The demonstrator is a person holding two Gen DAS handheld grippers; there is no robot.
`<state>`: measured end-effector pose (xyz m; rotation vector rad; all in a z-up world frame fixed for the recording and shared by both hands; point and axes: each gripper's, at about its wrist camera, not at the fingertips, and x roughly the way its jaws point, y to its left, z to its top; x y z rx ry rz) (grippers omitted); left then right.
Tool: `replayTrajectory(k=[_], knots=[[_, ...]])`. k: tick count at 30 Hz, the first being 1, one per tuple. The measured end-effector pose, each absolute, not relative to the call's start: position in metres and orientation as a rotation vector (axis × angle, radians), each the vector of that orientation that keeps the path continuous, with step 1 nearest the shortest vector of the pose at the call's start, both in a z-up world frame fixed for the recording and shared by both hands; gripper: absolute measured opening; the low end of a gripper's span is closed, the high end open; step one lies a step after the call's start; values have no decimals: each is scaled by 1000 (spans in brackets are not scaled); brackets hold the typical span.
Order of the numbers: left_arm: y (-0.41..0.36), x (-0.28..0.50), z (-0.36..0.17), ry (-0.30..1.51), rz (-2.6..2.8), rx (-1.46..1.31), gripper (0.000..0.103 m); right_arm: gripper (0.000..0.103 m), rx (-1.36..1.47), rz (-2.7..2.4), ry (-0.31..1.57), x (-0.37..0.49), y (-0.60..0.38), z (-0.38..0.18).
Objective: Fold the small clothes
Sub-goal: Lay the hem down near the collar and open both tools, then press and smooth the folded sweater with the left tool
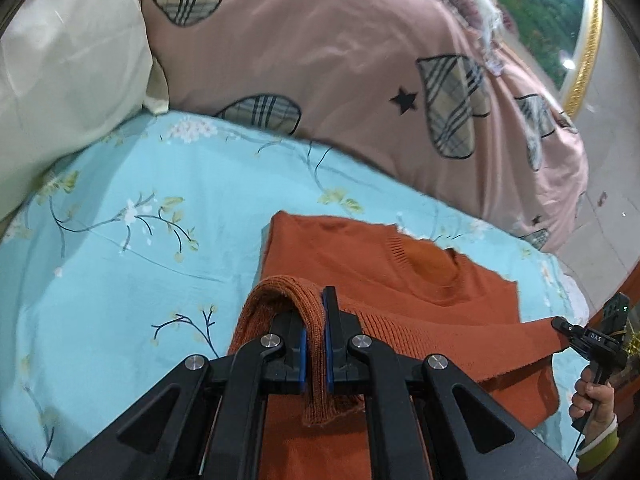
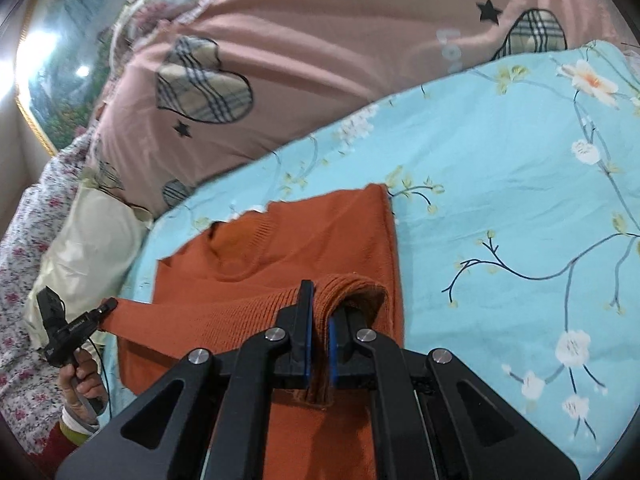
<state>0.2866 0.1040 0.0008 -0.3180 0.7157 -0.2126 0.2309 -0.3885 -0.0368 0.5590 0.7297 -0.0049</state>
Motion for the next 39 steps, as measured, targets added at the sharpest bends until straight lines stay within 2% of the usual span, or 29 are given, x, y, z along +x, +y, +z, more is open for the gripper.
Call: replayTrajectory(k=[12, 16, 18, 20, 24, 27, 30, 33, 39], knots=[[94, 348, -67, 883, -160, -284, 7, 9, 548, -83, 857, 268, -397, -79], [93, 319, -52, 876, -220, -307, 23, 20, 597, -105, 794, 243, -401, -57], [85, 298, -46, 873, -254, -284, 28, 21, 571, -124, 724, 222, -396, -39], [64, 275, -49, 893, -318, -249, 30, 21, 557, -77, 704, 212, -381, -32], [16, 251, -69, 966, -437, -181, 30, 21, 426, 155, 859, 224, -314, -48], [-12, 251, -76, 971, -427, -84, 34, 21, 279, 293, 966, 238, -266, -67], [-18, 271, -77, 967, -416, -51, 34, 21, 158, 237, 1019, 257, -253, -81], [-10, 308, -75, 971, -373, -57, 22, 20, 175, 127, 992, 279, -276, -82], [26, 375, -58, 912, -185, -123, 21, 20, 368, -204, 844, 299, -359, -67]])
